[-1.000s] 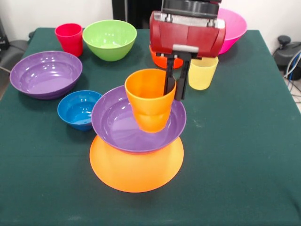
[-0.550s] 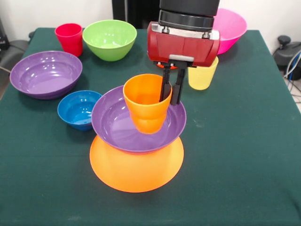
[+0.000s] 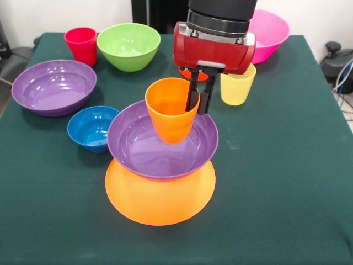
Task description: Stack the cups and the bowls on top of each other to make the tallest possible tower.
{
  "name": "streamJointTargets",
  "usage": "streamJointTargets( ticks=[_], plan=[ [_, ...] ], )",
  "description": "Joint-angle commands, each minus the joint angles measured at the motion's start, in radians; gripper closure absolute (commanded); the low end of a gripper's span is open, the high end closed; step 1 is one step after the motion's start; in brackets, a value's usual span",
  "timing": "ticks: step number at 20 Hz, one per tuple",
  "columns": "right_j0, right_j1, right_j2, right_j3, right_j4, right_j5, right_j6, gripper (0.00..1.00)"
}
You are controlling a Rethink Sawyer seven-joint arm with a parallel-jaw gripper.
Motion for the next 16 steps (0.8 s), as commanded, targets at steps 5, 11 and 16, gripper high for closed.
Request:
streamJointTargets(
  ticks=[5,11,16],
  plan=[
    [0.011,0.025,0.011,0.018,-0.092,0.015,-0.134,1.00],
    [0.018,0.026,-0.002,0.026,-0.105,-0.005,-0.117,1.00],
    [0.020,0.030,-0.022,0.045,-0.125,-0.056,-0.090,1.00]
  ],
)
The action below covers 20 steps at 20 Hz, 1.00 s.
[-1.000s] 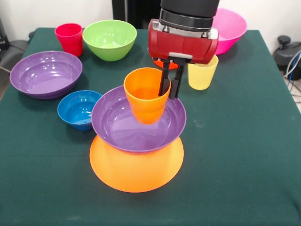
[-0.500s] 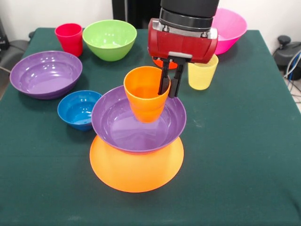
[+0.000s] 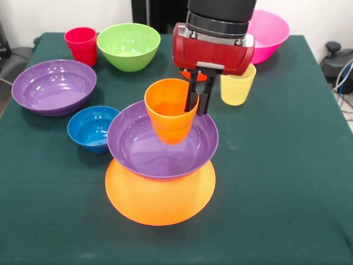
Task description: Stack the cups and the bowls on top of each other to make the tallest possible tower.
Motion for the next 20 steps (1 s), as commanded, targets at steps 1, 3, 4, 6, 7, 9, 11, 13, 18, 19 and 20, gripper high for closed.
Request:
streamJointTargets(
  ticks=[1,3,4,6,7,9,11,13,18,19,20],
  plan=[
    [0.018,0.027,-0.020,0.048,-0.124,-0.057,-0.086,1.00],
    [0.016,0.026,-0.023,0.059,-0.126,-0.070,-0.073,1.00],
    [0.014,0.025,-0.022,0.064,-0.128,-0.076,-0.069,1.00],
    [0.008,0.023,-0.019,0.076,-0.130,-0.088,-0.067,1.00],
    [0.004,0.022,-0.017,0.081,-0.130,-0.094,-0.067,1.00],
    [-0.004,0.022,-0.012,0.088,-0.131,-0.103,-0.070,1.00],
    [-0.011,0.023,-0.006,0.092,-0.131,-0.110,-0.074,1.00],
    [-0.015,0.025,0.000,0.096,-0.130,-0.116,-0.072,1.00],
    [-0.010,0.026,-0.001,0.108,-0.123,-0.123,-0.053,1.00],
    [-0.009,0.025,-0.004,0.111,-0.122,-0.125,-0.047,1.00],
    [-0.007,0.025,-0.007,0.114,-0.121,-0.127,-0.042,1.00]
  ],
)
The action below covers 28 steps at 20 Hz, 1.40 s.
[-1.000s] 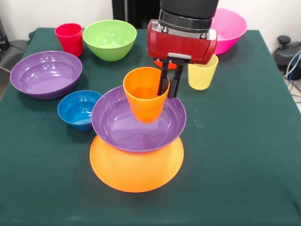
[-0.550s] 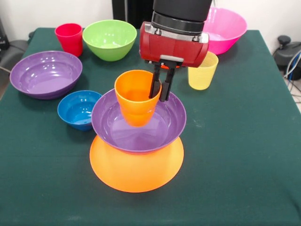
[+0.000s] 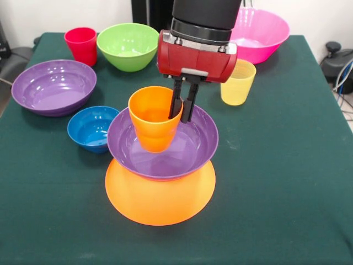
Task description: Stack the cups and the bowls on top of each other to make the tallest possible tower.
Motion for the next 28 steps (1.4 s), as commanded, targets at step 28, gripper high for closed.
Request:
streamJointTargets(
  ticks=[28],
  plan=[
    [-0.014,0.043,-0.004,0.135,-0.065,-0.163,-0.028,1.00]
  ],
)
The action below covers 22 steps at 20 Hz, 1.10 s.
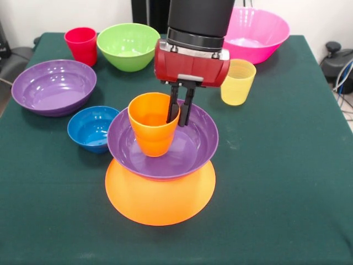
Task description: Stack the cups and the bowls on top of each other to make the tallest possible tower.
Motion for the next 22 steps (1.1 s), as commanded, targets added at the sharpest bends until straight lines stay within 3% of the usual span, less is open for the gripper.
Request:
streamJointTargets(
  ticks=[1,16,17,22],
  plan=[
    [-0.005,0.032,0.019,0.078,-0.057,-0.050,-0.026,1.00],
    [0.019,0.034,0.005,0.079,-0.039,-0.041,-0.001,1.00],
    [0.010,0.033,0.015,0.082,-0.037,-0.050,-0.009,0.00],
    [-0.001,0.031,0.026,0.087,-0.021,-0.050,-0.002,0.00]
  ],
)
